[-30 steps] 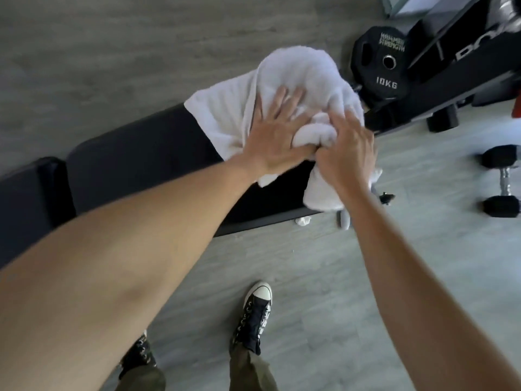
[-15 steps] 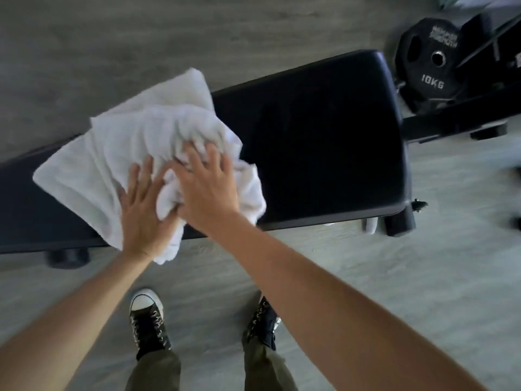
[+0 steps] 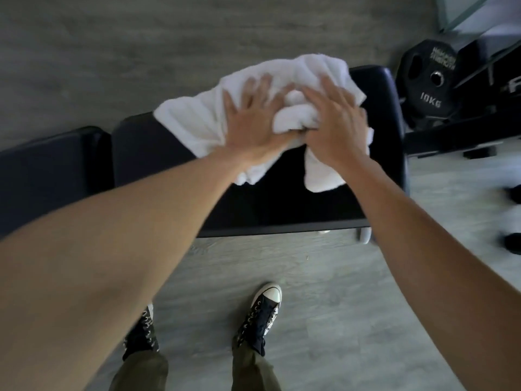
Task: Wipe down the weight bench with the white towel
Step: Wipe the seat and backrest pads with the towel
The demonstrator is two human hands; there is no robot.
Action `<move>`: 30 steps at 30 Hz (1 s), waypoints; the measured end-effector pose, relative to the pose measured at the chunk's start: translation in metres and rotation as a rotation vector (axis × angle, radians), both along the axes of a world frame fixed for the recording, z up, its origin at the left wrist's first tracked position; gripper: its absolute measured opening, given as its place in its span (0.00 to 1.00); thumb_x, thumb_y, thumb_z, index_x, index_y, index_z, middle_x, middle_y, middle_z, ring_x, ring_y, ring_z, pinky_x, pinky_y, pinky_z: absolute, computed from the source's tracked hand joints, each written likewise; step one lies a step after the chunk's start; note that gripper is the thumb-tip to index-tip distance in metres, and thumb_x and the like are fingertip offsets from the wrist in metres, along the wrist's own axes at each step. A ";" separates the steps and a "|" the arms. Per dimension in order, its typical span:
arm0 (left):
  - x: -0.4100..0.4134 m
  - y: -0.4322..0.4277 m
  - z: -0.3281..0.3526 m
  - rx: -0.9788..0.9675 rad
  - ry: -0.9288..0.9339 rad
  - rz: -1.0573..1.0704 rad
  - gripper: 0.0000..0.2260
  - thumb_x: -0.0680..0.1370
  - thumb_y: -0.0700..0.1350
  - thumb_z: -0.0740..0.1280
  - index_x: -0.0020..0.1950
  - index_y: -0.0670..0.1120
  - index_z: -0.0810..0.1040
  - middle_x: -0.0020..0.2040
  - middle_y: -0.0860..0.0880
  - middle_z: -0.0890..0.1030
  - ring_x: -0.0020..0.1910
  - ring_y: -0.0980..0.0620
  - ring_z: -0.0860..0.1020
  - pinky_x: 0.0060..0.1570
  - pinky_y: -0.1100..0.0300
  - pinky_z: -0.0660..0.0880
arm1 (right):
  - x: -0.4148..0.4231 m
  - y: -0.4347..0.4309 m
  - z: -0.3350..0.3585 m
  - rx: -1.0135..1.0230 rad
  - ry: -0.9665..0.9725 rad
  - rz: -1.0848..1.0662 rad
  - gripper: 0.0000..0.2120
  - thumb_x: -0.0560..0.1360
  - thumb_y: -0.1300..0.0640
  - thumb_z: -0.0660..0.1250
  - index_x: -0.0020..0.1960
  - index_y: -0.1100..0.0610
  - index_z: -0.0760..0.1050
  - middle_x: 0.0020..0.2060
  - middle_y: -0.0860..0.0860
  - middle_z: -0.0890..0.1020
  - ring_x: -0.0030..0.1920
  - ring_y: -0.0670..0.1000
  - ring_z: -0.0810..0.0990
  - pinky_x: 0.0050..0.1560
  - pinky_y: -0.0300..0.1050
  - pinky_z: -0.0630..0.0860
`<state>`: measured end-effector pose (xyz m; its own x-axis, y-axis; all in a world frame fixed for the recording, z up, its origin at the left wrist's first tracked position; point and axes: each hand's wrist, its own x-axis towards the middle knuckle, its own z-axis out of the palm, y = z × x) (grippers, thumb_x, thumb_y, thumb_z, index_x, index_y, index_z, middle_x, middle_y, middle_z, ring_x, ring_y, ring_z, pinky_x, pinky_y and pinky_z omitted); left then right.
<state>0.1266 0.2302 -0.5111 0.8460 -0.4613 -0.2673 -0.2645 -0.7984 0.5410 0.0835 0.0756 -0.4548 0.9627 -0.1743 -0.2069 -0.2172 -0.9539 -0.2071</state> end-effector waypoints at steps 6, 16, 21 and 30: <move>-0.035 -0.096 0.015 -0.088 -0.089 -0.193 0.44 0.70 0.75 0.61 0.82 0.63 0.53 0.86 0.48 0.45 0.84 0.41 0.40 0.77 0.31 0.37 | -0.063 -0.069 0.019 -0.042 -0.108 -0.297 0.38 0.68 0.59 0.64 0.75 0.37 0.65 0.81 0.44 0.61 0.72 0.61 0.68 0.67 0.61 0.70; -0.092 0.024 -0.018 -0.121 -0.275 -0.140 0.38 0.72 0.69 0.62 0.80 0.58 0.65 0.84 0.49 0.59 0.84 0.43 0.53 0.80 0.37 0.49 | -0.114 0.045 -0.007 -0.065 0.011 -0.229 0.38 0.67 0.55 0.69 0.76 0.42 0.66 0.81 0.51 0.60 0.79 0.62 0.59 0.69 0.65 0.65; -0.078 0.086 -0.028 -0.013 -0.153 -0.098 0.42 0.73 0.73 0.59 0.83 0.57 0.57 0.85 0.50 0.53 0.84 0.43 0.48 0.79 0.34 0.46 | -0.080 0.093 -0.014 -0.124 0.113 -0.058 0.40 0.66 0.49 0.72 0.76 0.43 0.64 0.81 0.53 0.58 0.79 0.64 0.55 0.75 0.64 0.56; -0.042 0.235 -0.040 0.161 0.080 0.148 0.40 0.75 0.71 0.52 0.84 0.59 0.47 0.86 0.50 0.44 0.84 0.46 0.41 0.81 0.37 0.42 | 0.004 0.223 -0.044 -0.142 0.207 0.370 0.37 0.71 0.35 0.62 0.78 0.41 0.60 0.81 0.54 0.57 0.78 0.65 0.56 0.73 0.64 0.57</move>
<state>0.0849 0.4650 -0.5508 0.8742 -0.2800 -0.3967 -0.0996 -0.9030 0.4179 0.0876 0.2988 -0.4986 0.9063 0.1337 -0.4010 0.1213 -0.9910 -0.0565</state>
